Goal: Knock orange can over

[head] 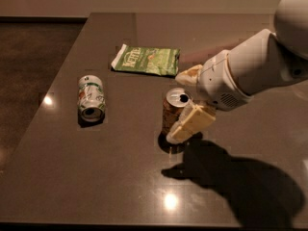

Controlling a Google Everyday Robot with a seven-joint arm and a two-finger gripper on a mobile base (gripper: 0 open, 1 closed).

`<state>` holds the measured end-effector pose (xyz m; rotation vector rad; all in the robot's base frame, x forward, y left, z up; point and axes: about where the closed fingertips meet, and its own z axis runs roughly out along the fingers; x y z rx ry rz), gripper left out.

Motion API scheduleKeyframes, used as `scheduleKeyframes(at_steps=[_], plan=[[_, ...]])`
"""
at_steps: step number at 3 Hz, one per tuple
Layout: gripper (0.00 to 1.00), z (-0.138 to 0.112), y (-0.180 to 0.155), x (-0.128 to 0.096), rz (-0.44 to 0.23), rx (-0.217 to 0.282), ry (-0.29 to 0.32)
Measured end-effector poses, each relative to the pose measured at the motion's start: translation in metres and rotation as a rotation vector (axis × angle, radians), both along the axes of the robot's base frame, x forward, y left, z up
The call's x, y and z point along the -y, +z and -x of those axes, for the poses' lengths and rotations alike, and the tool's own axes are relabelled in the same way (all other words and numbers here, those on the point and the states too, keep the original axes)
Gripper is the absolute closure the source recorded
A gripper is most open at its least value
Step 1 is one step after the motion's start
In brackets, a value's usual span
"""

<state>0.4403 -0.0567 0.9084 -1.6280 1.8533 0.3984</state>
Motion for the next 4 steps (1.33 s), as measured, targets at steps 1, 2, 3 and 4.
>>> scheduleKeyframes(at_steps=[1, 2, 3, 4], plan=[[0.40, -0.002, -0.002, 0.000, 0.005, -0.010, -0.007], [0.64, -0.004, 0.000, 0.002, 0.010, -0.021, -0.024], [0.87, -0.011, 0.015, 0.008, 0.069, -0.038, -0.046], [1.00, -0.022, 0.029, 0.015, 0.180, -0.060, -0.067]])
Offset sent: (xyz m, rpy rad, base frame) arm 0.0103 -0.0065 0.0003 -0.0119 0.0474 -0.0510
